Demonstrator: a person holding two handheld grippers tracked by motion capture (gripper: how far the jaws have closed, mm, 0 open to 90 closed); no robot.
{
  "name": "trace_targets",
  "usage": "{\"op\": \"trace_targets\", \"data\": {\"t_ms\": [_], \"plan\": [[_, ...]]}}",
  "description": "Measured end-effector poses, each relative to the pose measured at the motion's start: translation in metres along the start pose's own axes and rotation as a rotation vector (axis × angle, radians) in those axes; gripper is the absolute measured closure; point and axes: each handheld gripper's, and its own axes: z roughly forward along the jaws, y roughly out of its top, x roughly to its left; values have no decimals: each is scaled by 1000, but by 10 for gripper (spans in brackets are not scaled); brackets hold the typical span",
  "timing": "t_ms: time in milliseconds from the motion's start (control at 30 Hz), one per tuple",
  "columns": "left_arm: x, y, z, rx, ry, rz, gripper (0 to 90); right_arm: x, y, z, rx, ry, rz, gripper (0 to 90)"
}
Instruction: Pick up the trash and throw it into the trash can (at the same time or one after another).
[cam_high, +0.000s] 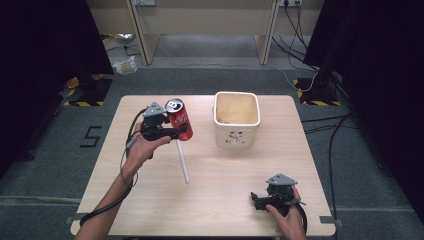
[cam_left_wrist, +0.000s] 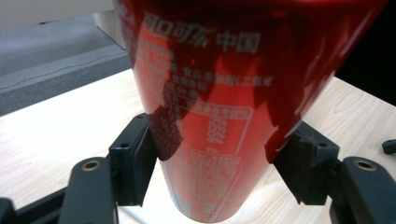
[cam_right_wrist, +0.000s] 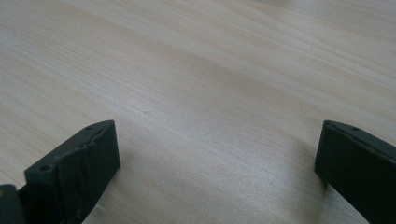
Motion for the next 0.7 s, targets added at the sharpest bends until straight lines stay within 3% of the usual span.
{"op": "trace_targets", "data": {"t_ms": [700], "plan": [[-15,40,12,13,-13,51,340,0,0,0,0,0,0,3]]}}
